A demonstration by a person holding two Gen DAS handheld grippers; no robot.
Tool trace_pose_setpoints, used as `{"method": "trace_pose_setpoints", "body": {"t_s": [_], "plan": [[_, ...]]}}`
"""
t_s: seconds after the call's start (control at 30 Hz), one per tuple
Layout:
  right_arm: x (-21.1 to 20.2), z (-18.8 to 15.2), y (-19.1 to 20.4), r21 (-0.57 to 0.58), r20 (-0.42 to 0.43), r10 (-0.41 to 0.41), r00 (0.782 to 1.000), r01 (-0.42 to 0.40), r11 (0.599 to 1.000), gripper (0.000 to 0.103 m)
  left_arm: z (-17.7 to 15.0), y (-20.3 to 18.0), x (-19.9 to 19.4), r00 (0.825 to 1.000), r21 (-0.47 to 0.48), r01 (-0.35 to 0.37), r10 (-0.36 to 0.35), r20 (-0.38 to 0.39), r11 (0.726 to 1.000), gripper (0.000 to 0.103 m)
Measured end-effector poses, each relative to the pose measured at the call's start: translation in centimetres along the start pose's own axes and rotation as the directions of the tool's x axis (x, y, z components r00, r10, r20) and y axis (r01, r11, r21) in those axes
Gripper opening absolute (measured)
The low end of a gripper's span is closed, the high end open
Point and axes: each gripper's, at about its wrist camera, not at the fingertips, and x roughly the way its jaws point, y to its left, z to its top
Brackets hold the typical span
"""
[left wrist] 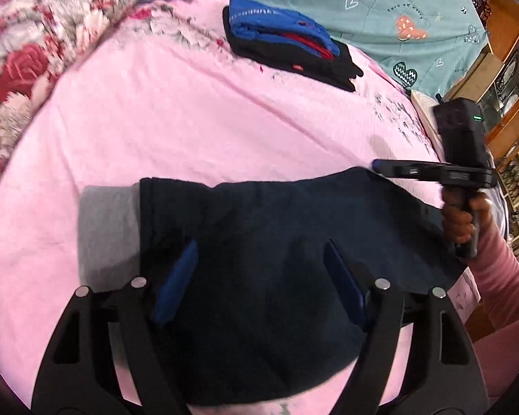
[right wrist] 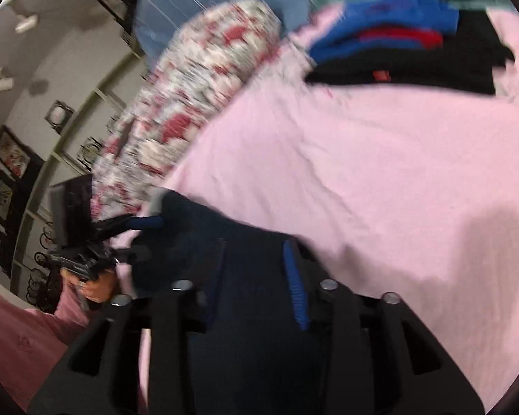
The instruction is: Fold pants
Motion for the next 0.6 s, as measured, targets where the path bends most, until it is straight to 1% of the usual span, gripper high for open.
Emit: {"method": "trace_pose_setpoints", "body": {"t_s": [0.03, 0.07, 0.1, 0.13, 0.17, 0.2, 0.23, 0.27, 0.3, 0.33, 0.4, 0.43, 0.47, 0.5, 0.53, 0.57, 0.6], "plan": [[-0.6, -0.8, 1.0, -0.011, 0.021, 0.028, 0.999, -0.028, 1.000, 0.052, -0.2, -1.0, -0.4, 1.000, 0.022, -0.015, 0.015, 0.019, 1.000, 0.101], [-0.7, -1.9, 2.0, -0.019, 0.011, 0.049, 0.999, -0.049, 0.999, 0.052, -0.4, -2.0, -0.5, 1.000, 0.042, -0.008, 0.006, 0.027, 0.999, 0.101], [-0.5, -3.0, 2.7, -0.025, -0.013, 0.052, 0.999, -0.052, 0.998, 0.052, -0.7, -3.4, -0.1, 0.999, 0.075, 0.027, -0.028, 0.015, 0.997, 0.101], [-0.2, -3.8, 3.0, -0.037, -0.031, 0.044, 0.999, -0.045, 0.998, 0.052, -0.9, -4.4, 0.7, 0.999, 0.094, 0.046, -0.046, 0.000, 0.995, 0.101], [-0.1, -5.1, 3.1, -0.063, -0.054, -0.001, 0.999, -0.002, 0.998, 0.052, -1.2, -5.2, 1.5, 0.999, 0.109, 0.042, -0.041, -0.015, 0.993, 0.101], [-0.4, -6.2, 2.6, -0.084, -0.070, -0.071, 0.995, 0.065, 0.994, 0.052, -1.7, -5.6, 2.9, 0.999, 0.119, -0.004, 0.009, -0.042, 0.993, 0.101], [-1.1, -7.3, 1.3, -0.088, -0.083, -0.176, 0.981, 0.168, 0.982, 0.052, -1.9, -5.7, 3.9, 0.997, 0.121, -0.043, 0.050, -0.060, 0.992, 0.101], [-2.2, -8.1, -0.3, -0.074, -0.090, -0.274, 0.958, 0.268, 0.961, 0.052, -2.2, -5.6, 4.4, 0.995, 0.129, -0.071, 0.079, -0.058, 0.989, 0.101], [-3.7, -9.0, -2.0, -0.051, -0.080, -0.326, 0.942, 0.323, 0.945, 0.037, -2.6, -5.9, 4.4, 0.994, 0.152, -0.094, 0.101, -0.041, 0.984, 0.101], [-5.9, -9.8, -3.8, -0.007, -0.055, -0.314, 0.948, 0.314, 0.949, 0.037, -2.8, -6.2, 4.4, 0.992, 0.169, -0.113, 0.121, -0.038, 0.979, 0.101], [-11.0, -11.3, -6.8, 0.126, -0.021, -0.439, 0.898, 0.438, 0.890, 0.038, -3.1, -6.6, 4.3, 0.987, 0.182, -0.148, 0.158, -0.039, 0.972, 0.101], [-14.7, -12.3, -7.6, 0.195, 0.031, -0.486, 0.873, 0.472, 0.860, 0.039, -3.0, -6.7, 4.4, 0.985, 0.181, -0.160, 0.170, -0.039, 0.970, 0.101], [-17.6, -13.3, -7.8, 0.235, 0.087, -0.505, 0.859, 0.475, 0.848, 0.040, -2.9, -7.0, 4.4, 0.983, 0.179, -0.171, 0.181, -0.040, 0.969, 0.101], [-20.9, -14.6, -7.9, 0.283, 0.155, -0.533, 0.832, 0.479, 0.831, 0.043, -2.6, -7.2, 4.3, 0.983, 0.171, -0.172, 0.182, -0.040, 0.970, 0.101], [-22.8, -15.4, -8.0, 0.317, 0.189, -0.564, 0.804, 0.494, 0.810, 0.052, -2.4, -7.4, 4.2, 0.986, 0.164, -0.152, 0.161, -0.039, 0.975, 0.101], [-25.9, -16.8, -8.2, 0.381, 0.226, -0.641, 0.734, 0.539, 0.751, 0.058, -2.2, -7.8, 4.0, 0.992, 0.151, -0.114, 0.120, -0.035, 0.982, 0.101], [-27.5, -17.8, -8.6, 0.412, 0.225, -0.688, 0.690, 0.572, 0.709, 0.060, -1.9, -7.7, 3.6, 0.996, 0.134, -0.082, 0.087, -0.028, 0.988, 0.101]]}}
